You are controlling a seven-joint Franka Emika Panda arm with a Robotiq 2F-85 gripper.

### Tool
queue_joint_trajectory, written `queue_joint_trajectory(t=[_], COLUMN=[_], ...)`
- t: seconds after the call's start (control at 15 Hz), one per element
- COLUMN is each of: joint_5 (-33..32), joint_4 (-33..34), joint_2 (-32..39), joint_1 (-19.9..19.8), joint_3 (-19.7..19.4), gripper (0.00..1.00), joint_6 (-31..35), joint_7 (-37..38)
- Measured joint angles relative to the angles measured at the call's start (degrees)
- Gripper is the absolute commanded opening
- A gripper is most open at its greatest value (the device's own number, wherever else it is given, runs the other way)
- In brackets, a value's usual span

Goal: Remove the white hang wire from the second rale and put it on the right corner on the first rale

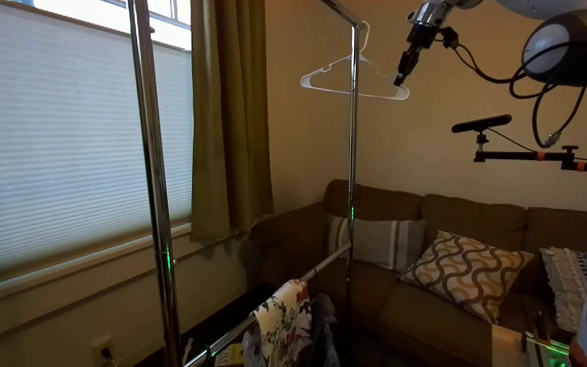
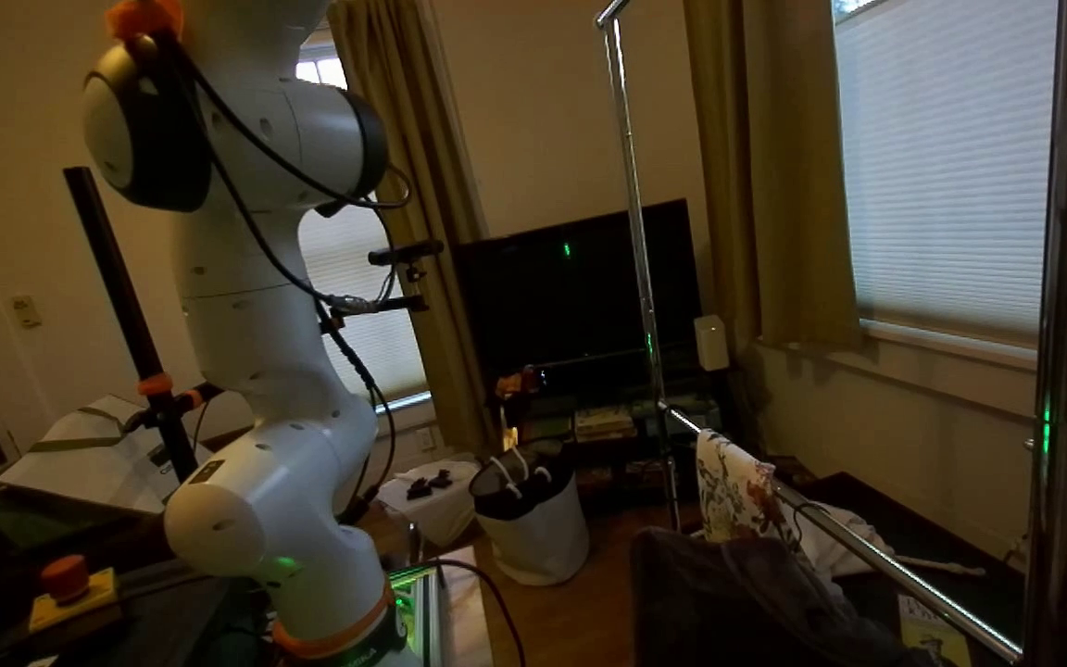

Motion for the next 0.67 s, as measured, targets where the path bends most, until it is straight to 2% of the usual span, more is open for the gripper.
queue_joint_trajectory(t=[0.4,0.67], joint_5=[0.00,5.79], joint_4=[2.45,2.52], joint_2=[1.28,-0.67], joint_1=[-0.95,-4.07], joint_3=[-1.22,-3.40], gripper=[0.99,1.00], joint_6=[-0.60,-1.41], joint_7=[-0.09,-2.43])
